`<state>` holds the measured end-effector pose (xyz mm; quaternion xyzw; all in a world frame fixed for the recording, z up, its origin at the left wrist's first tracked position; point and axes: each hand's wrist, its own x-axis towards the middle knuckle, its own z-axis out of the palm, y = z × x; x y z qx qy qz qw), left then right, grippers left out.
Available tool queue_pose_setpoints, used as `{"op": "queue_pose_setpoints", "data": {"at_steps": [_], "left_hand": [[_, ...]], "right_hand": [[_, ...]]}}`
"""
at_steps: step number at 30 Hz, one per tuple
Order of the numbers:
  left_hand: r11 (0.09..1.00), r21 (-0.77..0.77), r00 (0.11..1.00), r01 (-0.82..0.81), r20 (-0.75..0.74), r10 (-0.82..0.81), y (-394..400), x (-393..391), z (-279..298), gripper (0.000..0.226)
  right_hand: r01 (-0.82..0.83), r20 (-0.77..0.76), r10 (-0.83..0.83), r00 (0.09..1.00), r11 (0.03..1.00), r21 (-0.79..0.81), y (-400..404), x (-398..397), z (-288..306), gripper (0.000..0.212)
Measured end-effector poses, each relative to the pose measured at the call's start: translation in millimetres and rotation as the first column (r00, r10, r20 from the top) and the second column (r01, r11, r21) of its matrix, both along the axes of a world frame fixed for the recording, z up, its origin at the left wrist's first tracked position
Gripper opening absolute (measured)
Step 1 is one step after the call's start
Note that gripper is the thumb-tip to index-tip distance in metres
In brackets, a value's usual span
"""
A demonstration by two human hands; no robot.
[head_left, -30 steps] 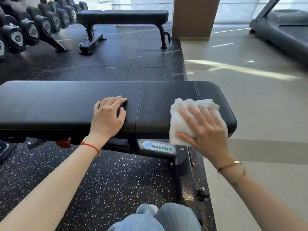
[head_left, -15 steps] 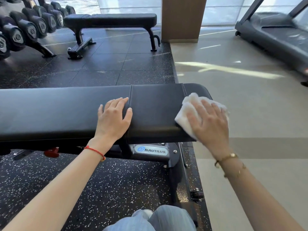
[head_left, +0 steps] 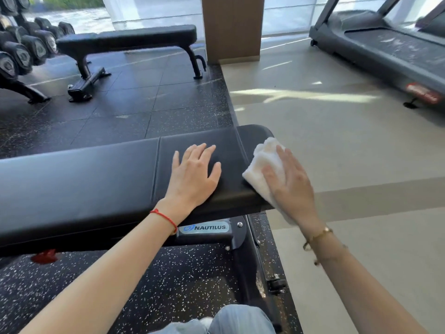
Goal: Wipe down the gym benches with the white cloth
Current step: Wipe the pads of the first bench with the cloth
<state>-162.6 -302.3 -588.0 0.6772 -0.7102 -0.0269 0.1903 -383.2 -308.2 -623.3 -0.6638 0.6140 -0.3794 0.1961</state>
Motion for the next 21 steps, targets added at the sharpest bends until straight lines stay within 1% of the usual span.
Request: {"op": "queue_pose_setpoints", "data": {"at_steps": [1,3,4,5,7,9,11,14,16,19,21], "left_hand": [[1.000,0.011,1.000,0.010,-0.001,-0.010,-6,-9,0,0.053],[0.999,0.043,1.000,0.010,-0.010,-0.009,-14,-26,-1,0.054],[0.998,0.062,1.000,0.002,-0.012,-0.001,-18,-32,-3,0.055],[0.997,0.079,1.000,-0.008,-0.010,0.009,-20,-37,-6,0.056],[0.994,0.102,0.999,-0.032,0.002,0.032,-23,-42,-11,0.056],[0.995,0.092,0.999,-0.049,0.016,0.048,-24,-44,-14,0.055],[0.995,0.078,0.998,-0.055,0.026,0.054,-25,-45,-16,0.054],[0.996,0.063,0.997,-0.069,0.032,0.067,-25,-46,-17,0.053],[0.996,0.055,0.997,-0.076,0.032,0.075,-25,-48,-17,0.052],[0.995,0.041,0.996,-0.086,0.033,0.085,-25,-49,-17,0.051],[0.995,0.037,0.995,-0.092,0.037,0.090,-25,-50,-16,0.051]], "right_hand": [[-0.019,0.081,0.012,0.997,0.996,0.082,-15,-6,5,0.056],[-0.123,0.236,0.063,0.970,0.960,0.253,-46,-18,16,0.051],[-0.181,0.275,0.099,0.956,0.939,0.293,-58,-22,18,0.049],[-0.214,0.295,0.121,0.948,0.928,0.306,-67,-24,19,0.046],[-0.229,0.342,0.123,0.932,0.929,0.290,-72,-24,15,0.044],[-0.233,0.423,0.108,0.899,0.938,0.256,-59,-26,6,0.043],[-0.222,0.478,0.084,0.874,0.945,0.241,-37,-32,-7,0.047],[-0.196,0.453,0.076,0.888,0.955,0.223,-15,-38,-19,0.058],[-0.216,0.446,0.096,0.890,0.950,0.226,-23,-39,-17,0.061],[-0.269,0.435,0.150,0.888,0.936,0.227,-64,-31,-2,0.060],[-0.306,0.388,0.198,0.900,0.921,0.240,-98,-23,6,0.060]]}}
